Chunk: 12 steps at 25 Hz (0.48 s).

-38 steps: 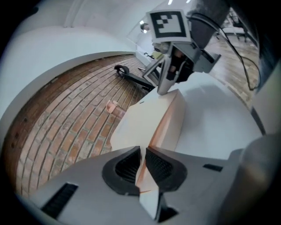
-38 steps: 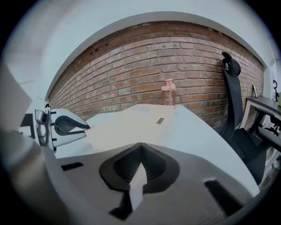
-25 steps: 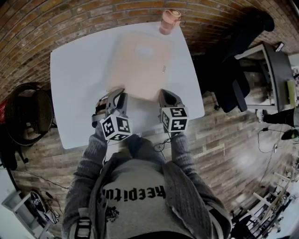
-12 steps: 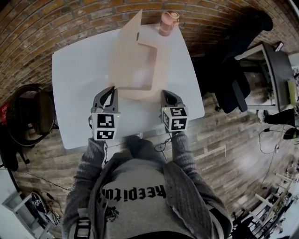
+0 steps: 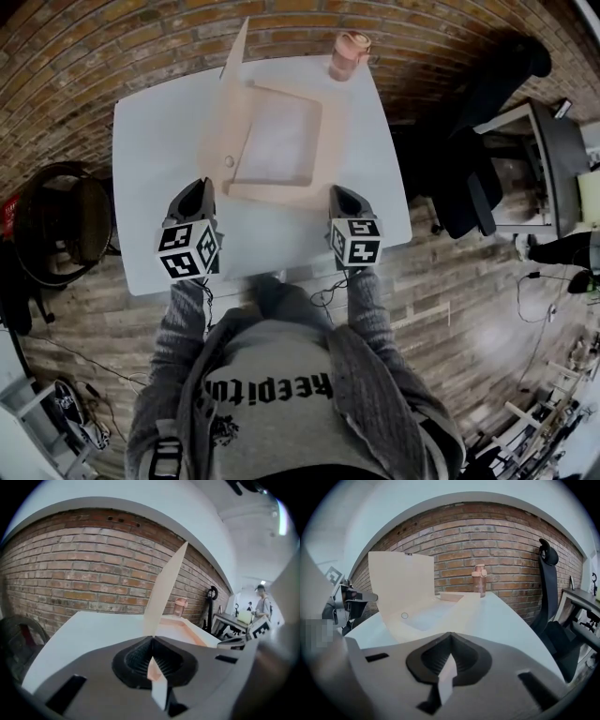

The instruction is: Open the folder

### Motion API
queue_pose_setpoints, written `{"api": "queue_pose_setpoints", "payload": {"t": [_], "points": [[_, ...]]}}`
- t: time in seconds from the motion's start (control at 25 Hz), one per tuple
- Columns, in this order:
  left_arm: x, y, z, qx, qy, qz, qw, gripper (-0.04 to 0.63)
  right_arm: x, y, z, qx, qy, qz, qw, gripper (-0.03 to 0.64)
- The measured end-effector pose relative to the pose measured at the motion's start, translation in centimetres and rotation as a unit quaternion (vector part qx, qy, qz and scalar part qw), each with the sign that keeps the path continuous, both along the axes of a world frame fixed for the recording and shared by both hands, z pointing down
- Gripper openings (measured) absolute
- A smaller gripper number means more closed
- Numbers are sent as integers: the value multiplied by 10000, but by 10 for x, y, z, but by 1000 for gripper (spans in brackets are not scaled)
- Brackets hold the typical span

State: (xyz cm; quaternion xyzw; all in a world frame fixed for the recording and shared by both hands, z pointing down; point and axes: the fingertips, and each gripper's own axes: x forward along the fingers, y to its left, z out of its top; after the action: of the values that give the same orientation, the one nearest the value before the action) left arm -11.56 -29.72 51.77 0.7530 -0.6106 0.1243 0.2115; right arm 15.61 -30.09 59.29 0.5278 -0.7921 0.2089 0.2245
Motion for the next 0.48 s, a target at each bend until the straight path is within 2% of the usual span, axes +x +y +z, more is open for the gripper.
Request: {"api": "queue_pose_setpoints", "payload": {"t": [0.24, 0.48], "points": [[-26, 5, 14, -265, 328, -543, 9976, 9, 0, -1, 0, -8, 51, -35, 10000, 3], [-50, 6, 31, -564, 365, -996, 9927, 9, -1, -2, 0, 0, 59, -37, 10000, 3]]}}
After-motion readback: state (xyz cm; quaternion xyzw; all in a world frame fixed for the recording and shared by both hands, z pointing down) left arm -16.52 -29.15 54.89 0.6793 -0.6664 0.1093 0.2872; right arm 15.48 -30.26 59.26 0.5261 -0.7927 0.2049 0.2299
